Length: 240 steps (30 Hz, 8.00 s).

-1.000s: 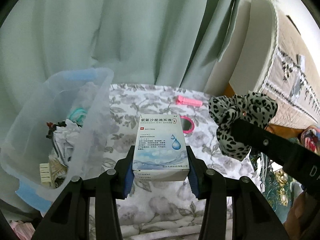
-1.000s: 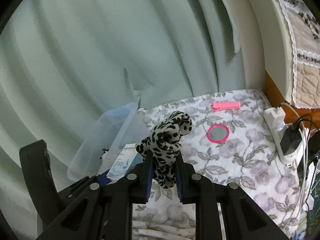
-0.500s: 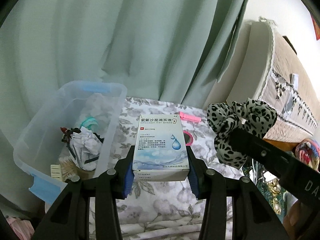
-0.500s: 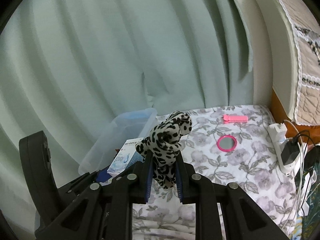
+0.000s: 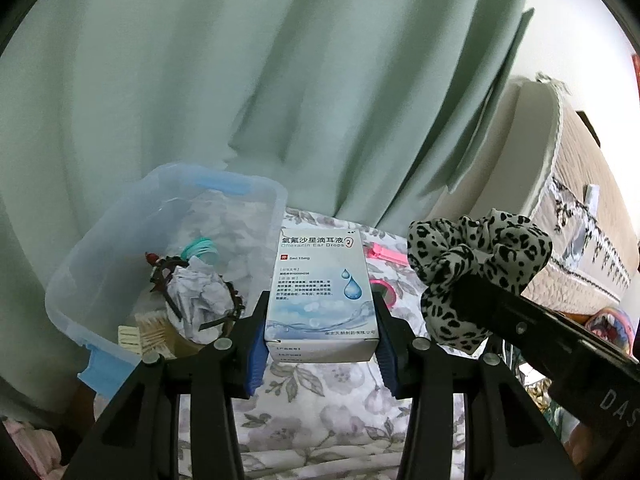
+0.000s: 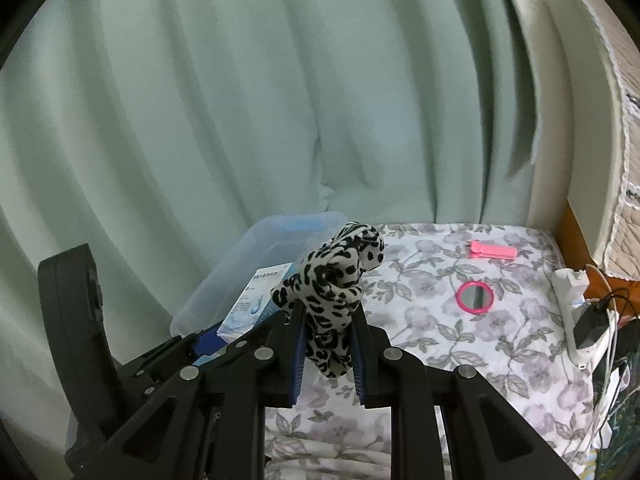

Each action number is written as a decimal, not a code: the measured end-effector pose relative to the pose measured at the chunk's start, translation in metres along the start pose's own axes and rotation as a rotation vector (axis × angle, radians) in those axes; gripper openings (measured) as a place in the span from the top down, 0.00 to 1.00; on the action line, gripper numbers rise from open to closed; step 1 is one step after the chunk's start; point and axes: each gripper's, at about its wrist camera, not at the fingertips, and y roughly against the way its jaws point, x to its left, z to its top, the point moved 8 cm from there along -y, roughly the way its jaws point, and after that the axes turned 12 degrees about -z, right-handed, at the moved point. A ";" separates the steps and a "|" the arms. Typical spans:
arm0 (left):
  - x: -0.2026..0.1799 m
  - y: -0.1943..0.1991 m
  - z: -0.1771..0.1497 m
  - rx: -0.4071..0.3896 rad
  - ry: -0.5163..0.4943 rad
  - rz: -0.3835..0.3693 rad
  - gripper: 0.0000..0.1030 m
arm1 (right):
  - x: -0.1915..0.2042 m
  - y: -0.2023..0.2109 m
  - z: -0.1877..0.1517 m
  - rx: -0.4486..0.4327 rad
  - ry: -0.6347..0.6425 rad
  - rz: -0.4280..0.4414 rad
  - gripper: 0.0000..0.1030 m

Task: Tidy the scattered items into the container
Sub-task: 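Lift and carry the ear-drops box and scrunchie over the clear box, then open the left tool over the box while the right tool releases the scrunchie, then move both open tools back toward the pink mirror and comb clip, then lower the left tool onto the pink mirror while the right tool approaches the comb clip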

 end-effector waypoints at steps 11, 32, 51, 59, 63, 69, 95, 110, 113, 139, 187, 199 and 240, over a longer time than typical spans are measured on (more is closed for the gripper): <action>0.053 0.022 0.008 -0.066 0.080 0.052 0.54 | 0.043 -0.014 0.006 0.011 0.097 0.010 0.79; 0.153 0.039 0.014 -0.093 0.212 0.182 0.54 | 0.125 -0.095 0.005 0.128 0.228 0.101 0.79; 0.173 0.016 0.006 0.004 0.224 0.215 0.54 | 0.126 -0.160 -0.009 0.244 0.245 0.081 0.76; 0.171 0.019 0.007 0.007 0.215 0.224 0.39 | 0.122 -0.166 -0.009 0.248 0.243 0.074 0.74; 0.173 0.014 0.010 0.011 0.201 0.254 0.29 | 0.120 -0.162 -0.009 0.243 0.238 0.075 0.74; 0.169 0.010 0.014 0.011 0.190 0.279 0.22 | 0.113 -0.156 -0.006 0.226 0.221 0.079 0.65; 0.077 0.020 0.032 -0.056 0.012 0.282 0.08 | 0.034 -0.080 0.005 0.098 0.046 0.113 0.40; 0.008 0.007 0.032 -0.090 -0.127 0.246 0.03 | -0.038 -0.047 -0.003 0.019 -0.069 0.068 0.16; -0.003 -0.002 0.029 -0.079 -0.147 0.234 0.02 | -0.054 -0.042 -0.004 0.005 -0.099 0.059 0.03; -0.071 -0.111 -0.015 0.078 -0.243 0.115 0.02 | -0.185 -0.060 -0.045 0.013 -0.286 -0.100 0.00; -0.037 -0.370 -0.081 0.527 -0.176 0.102 0.05 | -0.280 -0.178 -0.081 0.280 -0.384 -0.249 0.00; 0.000 -0.347 -0.063 0.474 -0.145 0.119 0.35 | -0.273 -0.180 -0.078 0.277 -0.367 -0.232 0.00; 0.077 -0.339 -0.032 0.412 -0.016 0.182 0.35 | -0.258 -0.368 0.025 0.285 0.202 -0.369 0.00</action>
